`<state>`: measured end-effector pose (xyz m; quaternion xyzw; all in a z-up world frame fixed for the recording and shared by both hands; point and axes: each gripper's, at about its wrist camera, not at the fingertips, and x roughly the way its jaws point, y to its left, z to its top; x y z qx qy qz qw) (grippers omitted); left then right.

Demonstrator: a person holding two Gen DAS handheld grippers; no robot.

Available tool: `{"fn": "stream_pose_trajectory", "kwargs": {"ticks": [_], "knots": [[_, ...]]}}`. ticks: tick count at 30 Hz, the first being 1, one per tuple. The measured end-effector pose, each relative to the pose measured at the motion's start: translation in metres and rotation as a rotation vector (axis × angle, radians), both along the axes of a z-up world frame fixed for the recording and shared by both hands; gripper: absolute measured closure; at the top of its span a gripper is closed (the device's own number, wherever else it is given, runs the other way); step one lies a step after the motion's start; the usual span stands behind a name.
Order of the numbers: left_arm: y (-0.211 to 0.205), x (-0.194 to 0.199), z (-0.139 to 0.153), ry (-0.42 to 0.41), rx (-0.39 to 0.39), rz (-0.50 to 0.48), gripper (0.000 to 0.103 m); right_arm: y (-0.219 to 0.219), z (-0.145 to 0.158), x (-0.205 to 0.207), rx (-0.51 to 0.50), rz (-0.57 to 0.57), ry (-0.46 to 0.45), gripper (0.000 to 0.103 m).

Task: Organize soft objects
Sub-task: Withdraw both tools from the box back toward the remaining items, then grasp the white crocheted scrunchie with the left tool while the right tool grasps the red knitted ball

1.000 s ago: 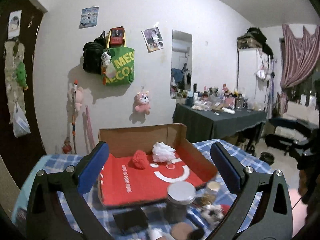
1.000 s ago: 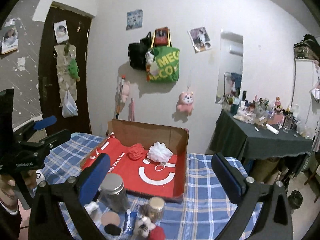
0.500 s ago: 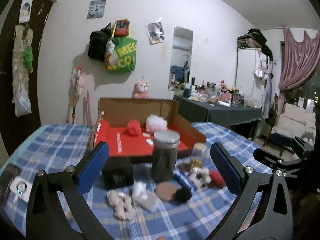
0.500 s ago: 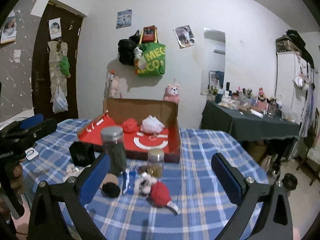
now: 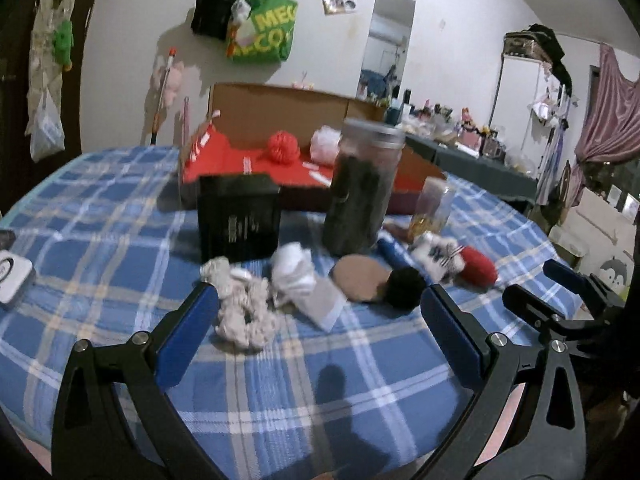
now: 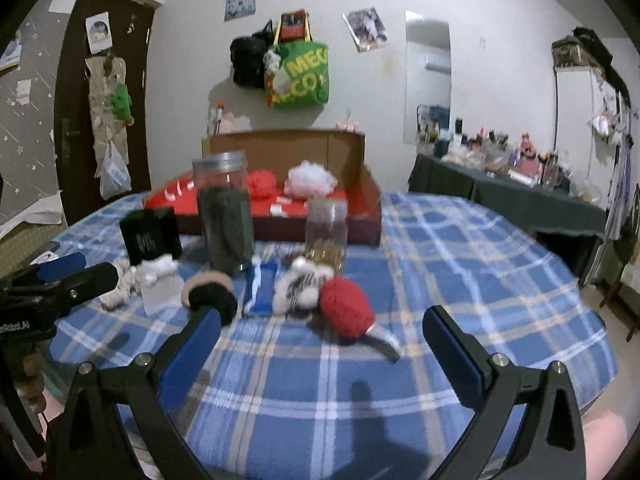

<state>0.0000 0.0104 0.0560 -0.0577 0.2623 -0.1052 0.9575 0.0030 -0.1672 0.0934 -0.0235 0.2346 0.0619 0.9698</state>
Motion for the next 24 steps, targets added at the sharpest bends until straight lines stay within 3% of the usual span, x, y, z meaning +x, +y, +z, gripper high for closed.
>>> {"fn": "stream_pose_trajectory", "kwargs": {"ticks": [7,18,22,24], "knots": [[0.008,0.011,-0.012,0.048,0.035,0.024,0.0,0.001,-0.023,0.012,0.0,0.003,0.066,0.0],[0.036,0.036,-0.017,0.142,0.067,0.057,0.0,-0.02,-0.03,0.042,0.01,-0.006,0.138,0.0],[0.041,0.047,-0.019,0.182,0.046,0.036,0.001,-0.029,-0.03,0.059,0.022,-0.001,0.167,0.01],[0.042,0.052,-0.022,0.203,0.033,0.016,0.01,-0.031,-0.029,0.065,0.03,0.004,0.181,0.022]]}}
